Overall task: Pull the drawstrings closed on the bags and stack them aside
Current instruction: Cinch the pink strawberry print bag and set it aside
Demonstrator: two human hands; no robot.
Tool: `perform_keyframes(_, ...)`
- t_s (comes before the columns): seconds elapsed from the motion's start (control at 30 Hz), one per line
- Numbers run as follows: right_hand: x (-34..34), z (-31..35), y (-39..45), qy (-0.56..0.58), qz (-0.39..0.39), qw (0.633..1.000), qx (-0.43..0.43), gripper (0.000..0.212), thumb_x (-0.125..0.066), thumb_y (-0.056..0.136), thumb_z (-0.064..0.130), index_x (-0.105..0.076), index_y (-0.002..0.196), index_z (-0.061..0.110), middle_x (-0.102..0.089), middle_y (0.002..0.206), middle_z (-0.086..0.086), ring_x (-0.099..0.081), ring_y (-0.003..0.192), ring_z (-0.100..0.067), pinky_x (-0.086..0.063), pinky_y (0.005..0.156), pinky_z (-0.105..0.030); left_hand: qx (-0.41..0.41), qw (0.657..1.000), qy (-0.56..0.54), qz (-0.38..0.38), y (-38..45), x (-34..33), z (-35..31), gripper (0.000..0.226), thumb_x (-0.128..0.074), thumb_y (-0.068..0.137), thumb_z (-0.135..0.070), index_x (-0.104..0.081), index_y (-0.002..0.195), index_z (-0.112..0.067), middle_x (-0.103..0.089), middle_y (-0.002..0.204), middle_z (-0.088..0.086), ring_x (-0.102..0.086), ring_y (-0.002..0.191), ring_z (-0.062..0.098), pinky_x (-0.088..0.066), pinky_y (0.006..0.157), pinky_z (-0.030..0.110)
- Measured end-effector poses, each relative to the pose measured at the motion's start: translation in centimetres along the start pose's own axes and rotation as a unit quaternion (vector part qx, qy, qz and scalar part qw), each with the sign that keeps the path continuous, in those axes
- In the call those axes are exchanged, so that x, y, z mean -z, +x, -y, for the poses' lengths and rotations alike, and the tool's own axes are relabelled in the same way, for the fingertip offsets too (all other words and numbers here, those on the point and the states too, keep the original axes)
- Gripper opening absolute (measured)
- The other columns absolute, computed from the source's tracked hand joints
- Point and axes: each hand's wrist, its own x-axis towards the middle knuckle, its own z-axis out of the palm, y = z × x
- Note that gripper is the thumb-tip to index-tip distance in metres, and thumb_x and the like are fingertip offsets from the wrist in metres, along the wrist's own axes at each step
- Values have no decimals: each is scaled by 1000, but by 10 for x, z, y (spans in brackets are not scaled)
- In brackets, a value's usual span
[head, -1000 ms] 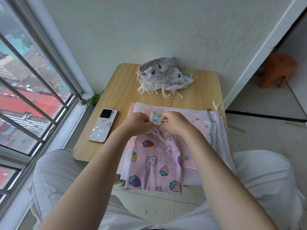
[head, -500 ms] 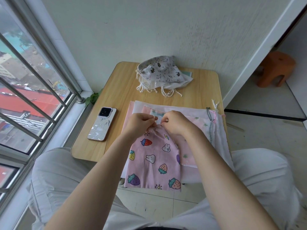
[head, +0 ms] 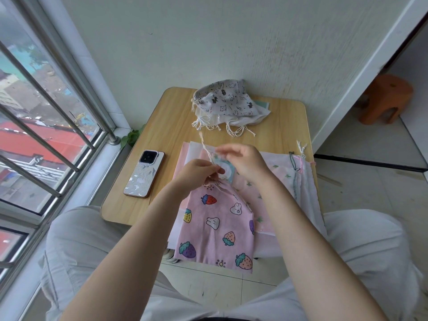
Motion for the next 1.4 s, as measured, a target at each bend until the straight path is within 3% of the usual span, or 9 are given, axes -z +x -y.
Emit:
perform_keyframes(0.1,-9,-14,-4,-36,21,999,-17,32,-67,83,1,-74,83,32,-75,88,5,-70,86,-9,-55,89,-29,35,999,-25,23,-1,6,-5,22,-52,94,-19,-70,89,-8,-67,74,5,-48,60,16,-28,50,22)
perform_keyframes(0.23,-13,-18,-4,-111,-13,994,12,25,-69,82,5,-69,76,29,-69,75,11,-65,74,-7,-53,74,-24,55,998,-16,39,3,7,-5,19,-51,90,-17,-68,86,-9,-70,77,6,-49,62,18,-29,52,24)
perform_keyframes(0.37,-11,-19,-2,-166,38,985,20,18,-57,91,6,-59,86,23,-60,79,8,-57,74,-10,-47,72,-26,42,998,-2,35,2,7,-4,21,-59,89,-23,-72,86,-8,-73,79,2,-53,63,14,-33,55,23)
perform_keyframes(0.5,-3,-22,-1,-192,61,979,-13,12,-52,95,13,-55,88,22,-61,90,2,-60,86,-21,-50,82,-37,40,997,-66,-23,2,5,5,18,-65,91,-21,-74,93,-6,-73,78,1,-50,52,7,-32,49,18)
perform_keyframes(0.6,-4,-21,-3,-196,77,977,-36,10,-53,95,15,-55,89,23,-59,89,4,-57,84,-17,-48,80,-34,34,995,-68,-68,2,-1,8,16,-65,91,-17,-72,88,-3,-72,77,0,-52,53,6,-36,45,13)
perform_keyframes(0.8,-14,-19,-5,-120,27,992,-11,22,-66,79,11,-54,81,29,-69,85,3,-65,83,-16,-52,79,-32,-13,995,-70,-74,7,-4,10,18,-75,84,-16,-58,88,-14,-70,83,6,-63,68,13,-52,65,25)
perform_keyframes(1.03,-19,-17,-4,-202,-26,979,31,20,-73,78,6,-58,75,20,-58,64,3,-53,60,-13,-45,61,-30,15,989,-75,-123,3,-2,9,19,-81,78,-18,-72,86,-3,-74,70,2,-69,61,9,-52,56,19)
perform_keyframes(1.2,-18,-18,-6,-237,-31,970,44,11,-68,83,11,-63,82,19,-58,67,5,-56,66,-16,-43,59,-26,28,995,41,-83,4,1,5,19,-78,79,-32,-78,90,-17,-73,86,3,-59,72,11,-49,66,24)
perform_keyframes(1.4,-19,-15,-3,-305,-9,951,49,15,-64,88,20,-73,100,19,-71,92,-5,-64,85,-21,-49,71,-28,-33,979,190,-63,6,0,-1,9,-78,79,-29,-78,80,-20,-71,79,4,-55,70,16,-44,64,31)
